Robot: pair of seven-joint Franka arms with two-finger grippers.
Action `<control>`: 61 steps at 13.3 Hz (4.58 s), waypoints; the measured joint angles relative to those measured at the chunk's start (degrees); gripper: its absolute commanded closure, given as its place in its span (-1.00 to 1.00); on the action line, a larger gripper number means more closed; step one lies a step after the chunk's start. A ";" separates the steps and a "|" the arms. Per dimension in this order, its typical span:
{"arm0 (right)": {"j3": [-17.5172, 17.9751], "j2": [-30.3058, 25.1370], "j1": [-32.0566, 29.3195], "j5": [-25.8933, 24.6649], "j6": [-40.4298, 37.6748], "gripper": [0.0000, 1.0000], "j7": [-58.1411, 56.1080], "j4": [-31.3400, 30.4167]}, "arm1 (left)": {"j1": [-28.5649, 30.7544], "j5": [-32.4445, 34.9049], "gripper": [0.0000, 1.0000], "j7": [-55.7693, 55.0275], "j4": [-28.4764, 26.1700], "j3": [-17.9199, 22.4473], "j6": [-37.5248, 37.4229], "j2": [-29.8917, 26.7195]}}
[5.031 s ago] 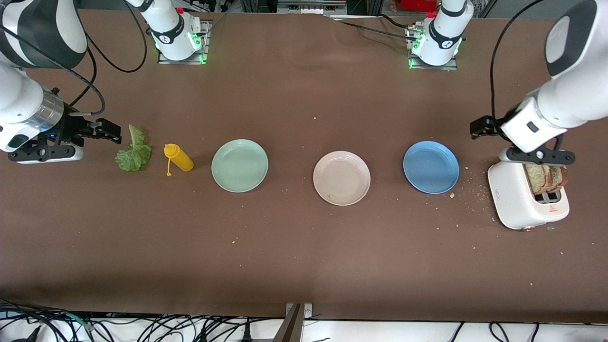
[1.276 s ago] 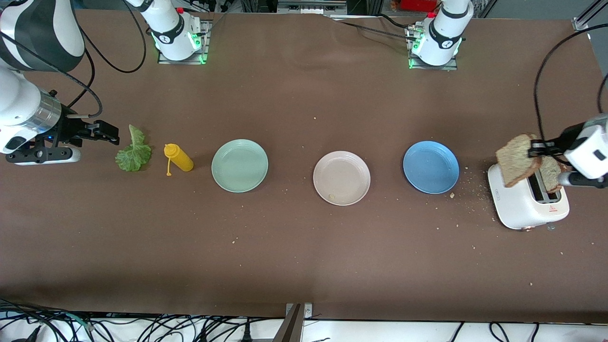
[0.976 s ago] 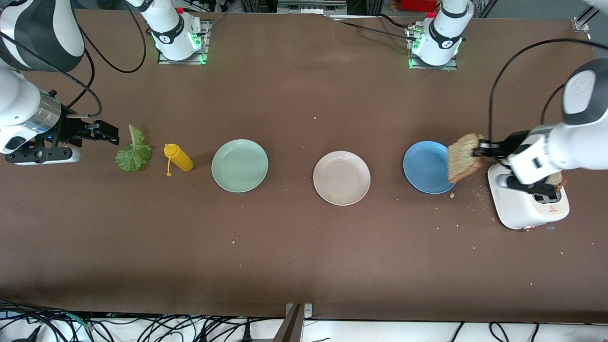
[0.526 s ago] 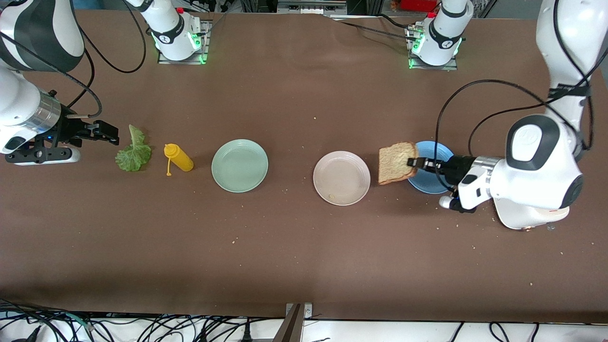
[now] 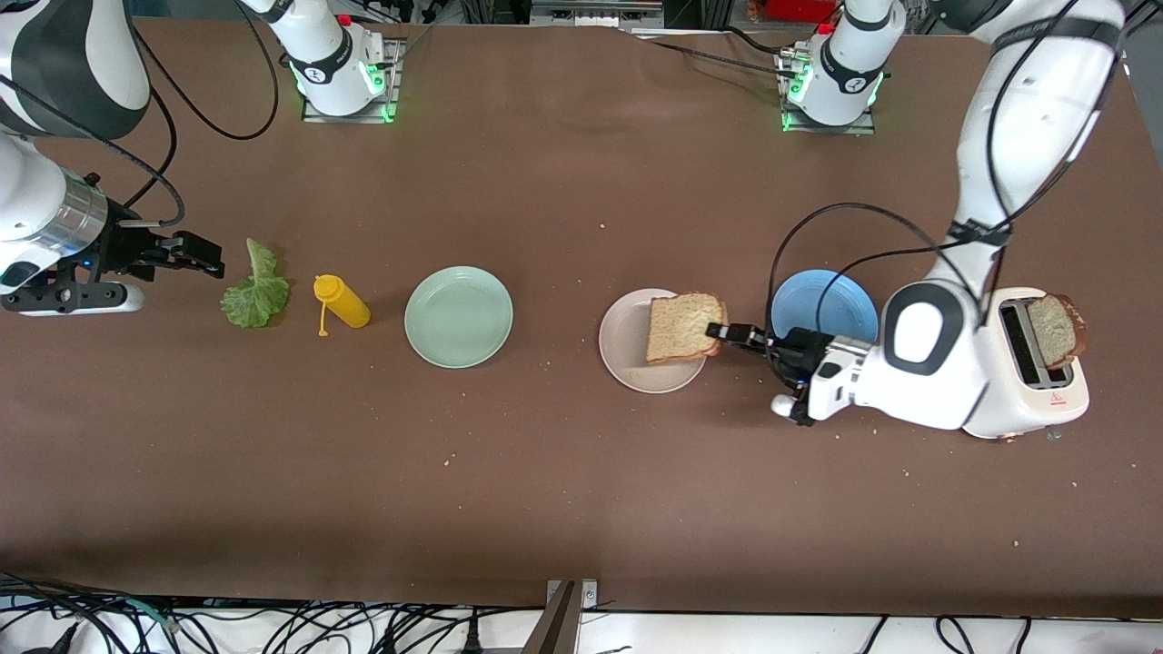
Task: Make sandwich in beige plate with both arms
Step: 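Carry the toast onto the beige plate and open the left gripper, then raise the left gripper toward the toaster while the right gripper reaches the bottle, then grasp the yellow bottle with the right gripper while the left gripper rises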
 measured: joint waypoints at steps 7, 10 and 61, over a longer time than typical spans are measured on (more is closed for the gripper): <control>0.04 0.03 0.05 0.07 0.01 -1.00 -0.03 0.16 | -1.97 -1.97 0.26 9.59 0.05 -0.04 4.39 6.65; 0.16 -0.01 0.15 0.07 0.01 -1.00 -0.03 0.39 | -2.62 -2.56 -1.00 9.87 0.05 -0.04 4.53 6.96; -9.20 25.84 -10.88 56.77 -2.15 -0.98 -131.10 -15.94 | 2.61 52.50 -1.00 -30.62 6.05 3.01 -8.97 -29.75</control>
